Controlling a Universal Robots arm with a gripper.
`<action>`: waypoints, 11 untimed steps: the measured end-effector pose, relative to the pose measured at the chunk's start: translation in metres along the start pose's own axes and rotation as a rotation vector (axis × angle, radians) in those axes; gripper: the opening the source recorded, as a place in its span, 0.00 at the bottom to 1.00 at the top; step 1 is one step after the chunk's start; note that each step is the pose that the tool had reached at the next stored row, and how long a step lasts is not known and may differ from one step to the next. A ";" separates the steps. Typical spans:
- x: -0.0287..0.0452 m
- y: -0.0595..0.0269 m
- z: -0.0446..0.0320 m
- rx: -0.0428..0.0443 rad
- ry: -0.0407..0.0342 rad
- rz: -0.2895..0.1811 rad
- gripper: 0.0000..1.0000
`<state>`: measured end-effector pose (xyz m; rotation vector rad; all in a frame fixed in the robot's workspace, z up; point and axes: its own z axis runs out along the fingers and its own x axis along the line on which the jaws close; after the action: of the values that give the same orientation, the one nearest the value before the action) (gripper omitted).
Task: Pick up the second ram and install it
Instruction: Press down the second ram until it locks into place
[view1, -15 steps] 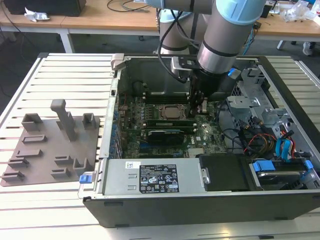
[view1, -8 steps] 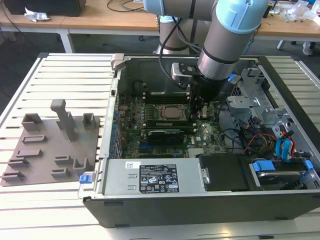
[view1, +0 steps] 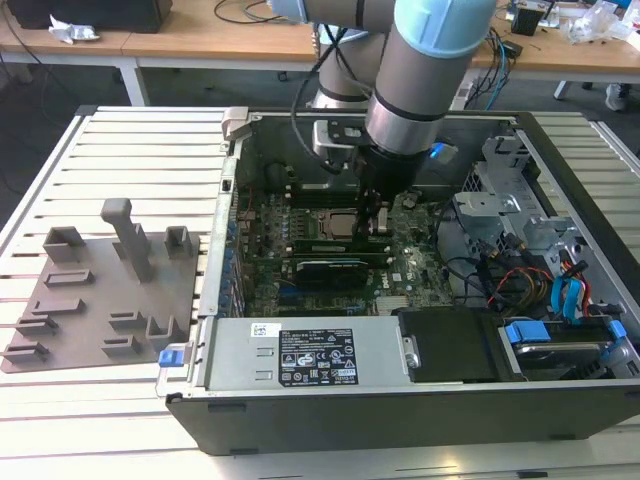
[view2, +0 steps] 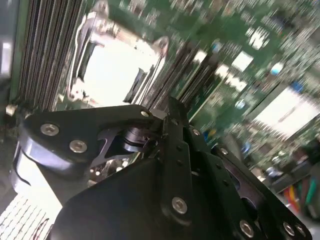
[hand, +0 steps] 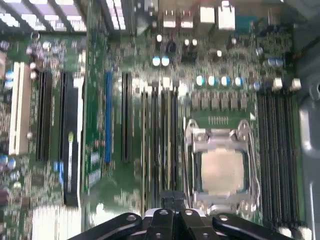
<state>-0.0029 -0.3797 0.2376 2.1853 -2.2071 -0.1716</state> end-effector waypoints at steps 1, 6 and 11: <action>0.0001 0.0097 0.0009 0.0004 0.0002 0.000 0.10; 0.0006 0.0486 0.0059 0.0046 -0.0001 0.000 0.10; 0.0014 0.0590 0.0162 0.0048 0.0003 0.000 0.10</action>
<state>-0.0633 -0.3797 0.2273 2.1880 -2.2093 -0.1661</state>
